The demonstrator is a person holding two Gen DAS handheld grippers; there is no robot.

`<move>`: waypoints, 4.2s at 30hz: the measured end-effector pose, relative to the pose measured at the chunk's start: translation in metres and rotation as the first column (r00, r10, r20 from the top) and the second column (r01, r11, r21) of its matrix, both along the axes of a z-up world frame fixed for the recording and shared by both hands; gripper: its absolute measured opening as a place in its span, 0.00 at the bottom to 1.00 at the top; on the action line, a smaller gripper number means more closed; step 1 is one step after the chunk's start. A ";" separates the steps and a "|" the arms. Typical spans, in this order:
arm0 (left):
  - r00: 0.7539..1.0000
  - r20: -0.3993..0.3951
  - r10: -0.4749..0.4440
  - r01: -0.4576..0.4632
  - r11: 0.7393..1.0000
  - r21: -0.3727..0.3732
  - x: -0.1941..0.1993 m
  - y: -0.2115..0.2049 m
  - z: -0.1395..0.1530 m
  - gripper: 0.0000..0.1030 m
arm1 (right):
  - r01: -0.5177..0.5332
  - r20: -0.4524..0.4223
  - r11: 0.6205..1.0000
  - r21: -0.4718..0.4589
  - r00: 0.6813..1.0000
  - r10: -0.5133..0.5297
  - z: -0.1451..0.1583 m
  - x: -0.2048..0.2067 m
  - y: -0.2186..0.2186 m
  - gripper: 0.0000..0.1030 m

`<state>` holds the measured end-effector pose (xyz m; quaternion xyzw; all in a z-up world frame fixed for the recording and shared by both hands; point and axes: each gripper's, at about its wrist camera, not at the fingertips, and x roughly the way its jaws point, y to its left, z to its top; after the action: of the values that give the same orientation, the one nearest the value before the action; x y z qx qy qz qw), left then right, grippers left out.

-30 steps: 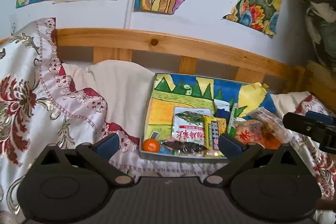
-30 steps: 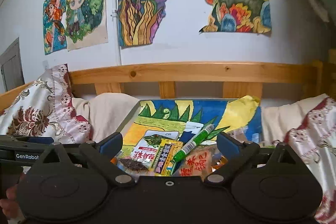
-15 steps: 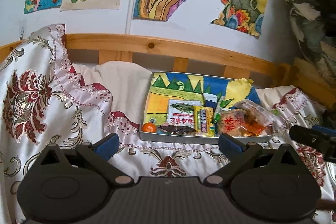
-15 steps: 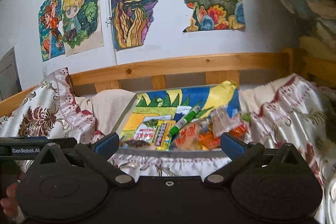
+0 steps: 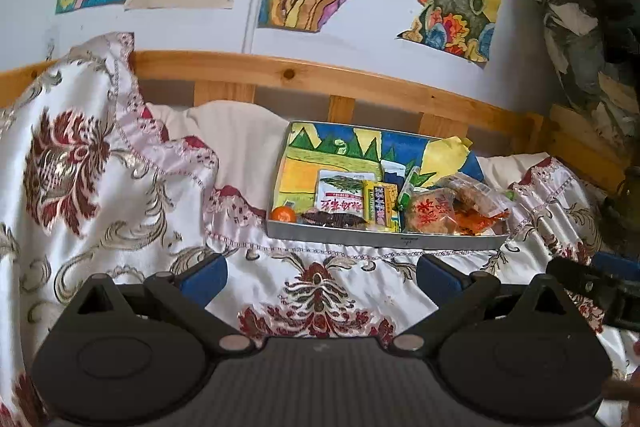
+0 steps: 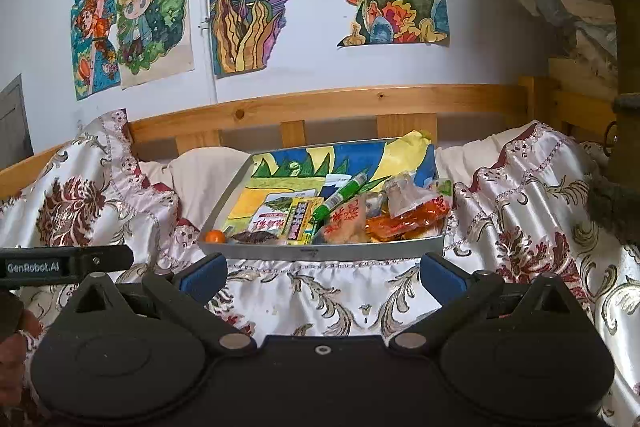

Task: Organize snacks

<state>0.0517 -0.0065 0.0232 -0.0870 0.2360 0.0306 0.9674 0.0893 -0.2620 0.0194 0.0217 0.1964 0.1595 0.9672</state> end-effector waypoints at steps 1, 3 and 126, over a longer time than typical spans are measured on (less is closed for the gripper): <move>1.000 0.003 0.002 -0.002 1.000 -0.002 -0.001 0.001 -0.001 0.99 | -0.001 0.000 1.000 -0.001 1.000 0.001 -0.001 -0.001 0.001 0.99; 1.000 0.006 0.009 -0.009 1.000 -0.004 -0.003 0.001 -0.002 0.99 | -0.007 -0.004 1.000 -0.002 1.000 0.007 -0.003 -0.003 0.003 0.99; 0.996 -0.087 -0.010 0.013 0.999 0.037 -0.021 -0.011 -0.025 0.99 | -0.024 -0.060 1.000 0.004 0.998 0.024 -0.027 -0.004 0.003 0.99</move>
<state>0.0304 -0.0178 -0.0021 -0.0663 0.2775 0.0332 0.9579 0.0853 -0.2595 -0.0074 0.0256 0.2255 0.1709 0.9588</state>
